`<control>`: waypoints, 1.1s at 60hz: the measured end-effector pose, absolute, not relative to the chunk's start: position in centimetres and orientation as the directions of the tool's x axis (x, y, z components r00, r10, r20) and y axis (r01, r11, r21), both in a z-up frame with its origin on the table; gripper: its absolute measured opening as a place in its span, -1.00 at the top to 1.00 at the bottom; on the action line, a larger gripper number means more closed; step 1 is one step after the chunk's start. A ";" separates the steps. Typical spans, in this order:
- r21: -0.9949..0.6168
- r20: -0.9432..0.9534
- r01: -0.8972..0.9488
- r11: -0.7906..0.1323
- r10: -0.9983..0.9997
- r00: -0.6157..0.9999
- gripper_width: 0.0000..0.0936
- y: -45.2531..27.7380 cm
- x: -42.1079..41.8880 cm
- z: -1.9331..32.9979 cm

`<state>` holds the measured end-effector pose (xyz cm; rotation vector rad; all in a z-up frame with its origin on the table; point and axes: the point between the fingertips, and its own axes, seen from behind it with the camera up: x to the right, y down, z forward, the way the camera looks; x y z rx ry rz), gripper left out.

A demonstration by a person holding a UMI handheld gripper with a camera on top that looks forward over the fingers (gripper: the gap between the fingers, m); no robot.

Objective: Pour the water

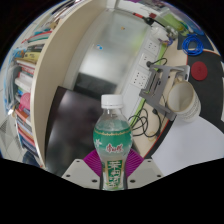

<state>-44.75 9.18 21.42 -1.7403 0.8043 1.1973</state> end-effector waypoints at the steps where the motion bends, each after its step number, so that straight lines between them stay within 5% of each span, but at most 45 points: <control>1: -0.262 -0.949 -0.865 -0.429 -0.046 0.310 0.43 9.4 -44.3 21.5; 18: 0.467 -0.884 -0.794 -0.389 -0.232 -0.407 0.43 12.7 -39.0 21.5; 29: 0.655 -0.756 -0.674 -0.342 -0.286 -0.589 0.44 13.7 -36.8 19.7; 41: 0.681 -0.732 -0.633 -0.369 -0.323 -0.599 0.43 13.2 -36.9 19.2; 49: 0.553 -0.833 -0.670 -0.495 -0.297 -0.468 0.43 12.3 -38.8 21.8; 56: 0.078 -0.997 -0.769 -0.635 -0.058 -0.053 0.43 11.4 -39.3 25.8; 61: -0.332 -0.943 -0.750 -0.572 0.187 0.275 0.43 12.3 -36.8 28.6; 66: -0.683 -0.728 -0.617 -0.389 0.299 0.617 0.43 13.4 -32.6 31.9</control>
